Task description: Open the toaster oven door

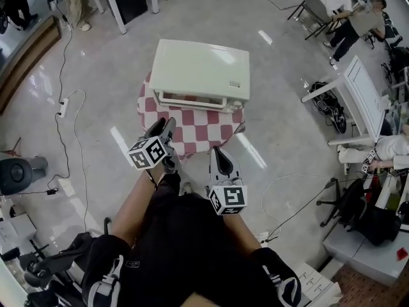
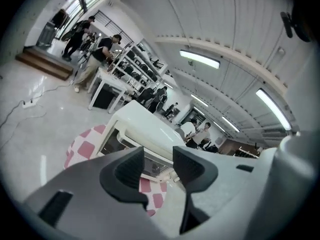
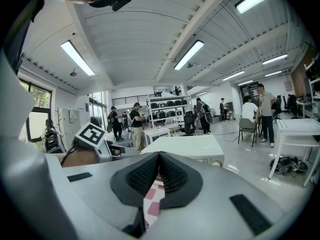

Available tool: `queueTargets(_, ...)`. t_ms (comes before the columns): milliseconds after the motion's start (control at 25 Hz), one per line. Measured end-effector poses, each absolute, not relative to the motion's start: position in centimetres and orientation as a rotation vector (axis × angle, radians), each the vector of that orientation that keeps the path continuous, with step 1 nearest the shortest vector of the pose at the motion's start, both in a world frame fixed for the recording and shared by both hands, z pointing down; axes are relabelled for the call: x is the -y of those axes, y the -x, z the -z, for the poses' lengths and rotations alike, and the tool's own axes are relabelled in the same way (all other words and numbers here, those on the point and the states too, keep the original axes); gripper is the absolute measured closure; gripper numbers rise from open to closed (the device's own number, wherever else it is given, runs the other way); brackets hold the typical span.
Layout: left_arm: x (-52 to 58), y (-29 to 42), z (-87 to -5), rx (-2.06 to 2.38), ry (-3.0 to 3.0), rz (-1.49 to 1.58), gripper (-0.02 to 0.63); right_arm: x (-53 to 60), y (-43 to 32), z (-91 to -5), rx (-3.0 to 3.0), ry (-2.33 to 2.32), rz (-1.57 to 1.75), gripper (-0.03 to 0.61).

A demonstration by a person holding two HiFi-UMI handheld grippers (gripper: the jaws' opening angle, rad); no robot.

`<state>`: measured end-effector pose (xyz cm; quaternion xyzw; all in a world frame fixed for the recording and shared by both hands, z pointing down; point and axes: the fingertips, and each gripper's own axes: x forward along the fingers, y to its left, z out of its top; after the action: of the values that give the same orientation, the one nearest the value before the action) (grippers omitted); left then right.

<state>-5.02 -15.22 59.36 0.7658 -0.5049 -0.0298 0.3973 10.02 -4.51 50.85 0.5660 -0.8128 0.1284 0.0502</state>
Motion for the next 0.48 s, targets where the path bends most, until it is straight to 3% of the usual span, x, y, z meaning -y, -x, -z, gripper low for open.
queueTargets(280,20.6,5.5,-62.7,1.220,-1.751,0.140,0.385,7.3,-9.3,-50.5,2.451,-1.753,-0.395,0.554)
queueTargets(480,23.2,5.4,-64.1,1.202,-1.708,0.144,0.377,9.0,-9.2,-50.7,2.428,-1.775,-0.397,0.554)
